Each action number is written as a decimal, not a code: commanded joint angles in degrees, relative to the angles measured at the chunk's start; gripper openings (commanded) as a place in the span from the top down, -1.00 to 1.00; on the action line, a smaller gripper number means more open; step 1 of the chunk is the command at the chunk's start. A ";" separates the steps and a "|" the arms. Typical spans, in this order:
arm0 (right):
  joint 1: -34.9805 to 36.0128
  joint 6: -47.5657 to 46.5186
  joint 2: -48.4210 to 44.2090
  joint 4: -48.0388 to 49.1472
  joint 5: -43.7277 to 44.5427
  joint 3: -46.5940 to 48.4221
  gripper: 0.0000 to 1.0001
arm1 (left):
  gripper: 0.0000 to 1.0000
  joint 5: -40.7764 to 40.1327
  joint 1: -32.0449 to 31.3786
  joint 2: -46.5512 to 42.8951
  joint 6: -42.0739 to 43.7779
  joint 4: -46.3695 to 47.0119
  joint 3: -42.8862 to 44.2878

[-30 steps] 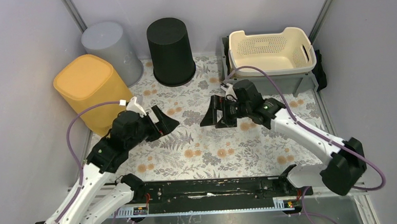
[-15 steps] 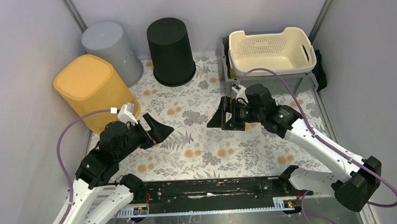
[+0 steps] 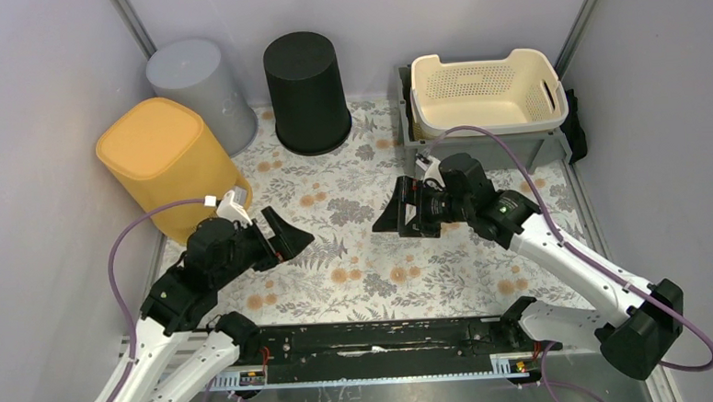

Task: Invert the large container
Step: Pick up the container from the container.

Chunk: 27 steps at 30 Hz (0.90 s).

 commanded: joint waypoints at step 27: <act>0.11 -2.89 5.36 4.61 -3.63 1.21 -0.99 | -1.00 0.87 0.00 5.66 0.26 4.28 -1.40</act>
